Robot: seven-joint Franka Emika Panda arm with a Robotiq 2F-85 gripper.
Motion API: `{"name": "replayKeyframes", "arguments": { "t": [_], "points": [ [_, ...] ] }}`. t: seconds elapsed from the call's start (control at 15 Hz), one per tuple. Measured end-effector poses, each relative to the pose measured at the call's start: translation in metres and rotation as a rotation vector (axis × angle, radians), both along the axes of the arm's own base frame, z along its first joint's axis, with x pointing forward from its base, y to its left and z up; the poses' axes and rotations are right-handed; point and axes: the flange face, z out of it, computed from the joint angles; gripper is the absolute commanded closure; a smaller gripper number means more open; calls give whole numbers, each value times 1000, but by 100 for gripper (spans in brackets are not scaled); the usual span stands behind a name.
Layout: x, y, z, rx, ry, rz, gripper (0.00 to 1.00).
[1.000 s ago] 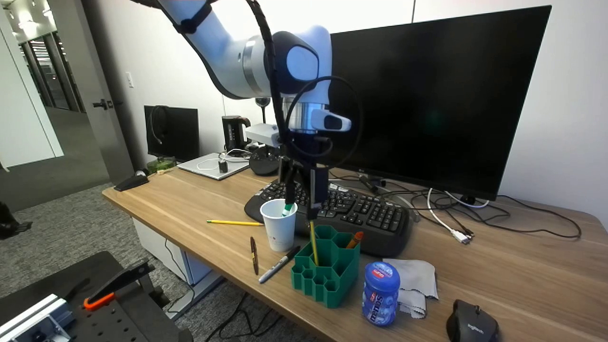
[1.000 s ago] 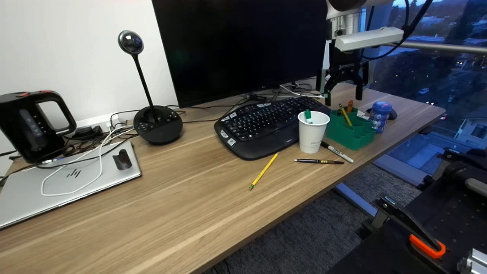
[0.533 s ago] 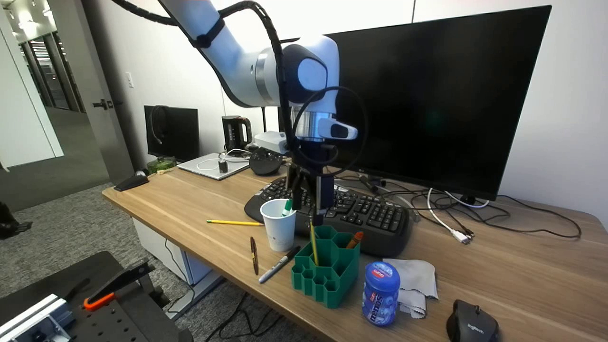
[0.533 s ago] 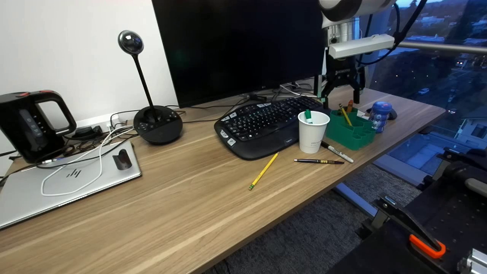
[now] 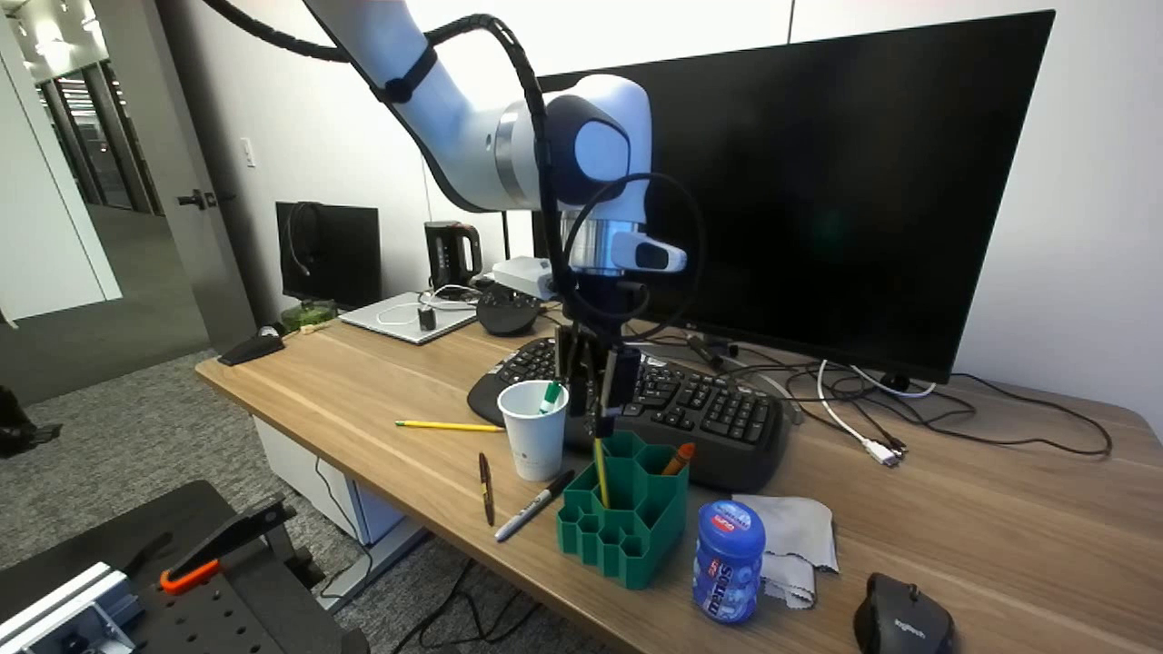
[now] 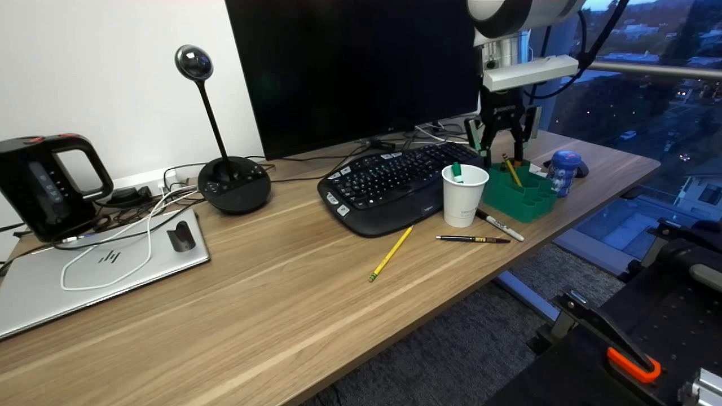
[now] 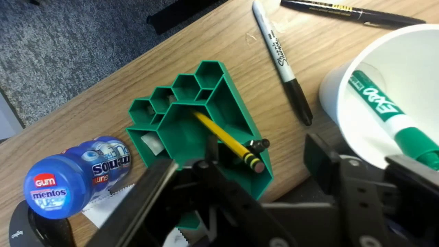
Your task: Remove the pencil from the green stand
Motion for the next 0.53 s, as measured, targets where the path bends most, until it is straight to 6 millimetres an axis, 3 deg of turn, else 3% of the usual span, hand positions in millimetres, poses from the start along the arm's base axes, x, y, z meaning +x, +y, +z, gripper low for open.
{"name": "replayKeyframes", "arguments": {
  "t": [0.27,0.33,0.53],
  "points": [
    [0,-1,2,-5,15,-11,95],
    [0,-2,3,-7,15,-14,99],
    [3,-7,8,-18,14,-24,98]
  ]
}}
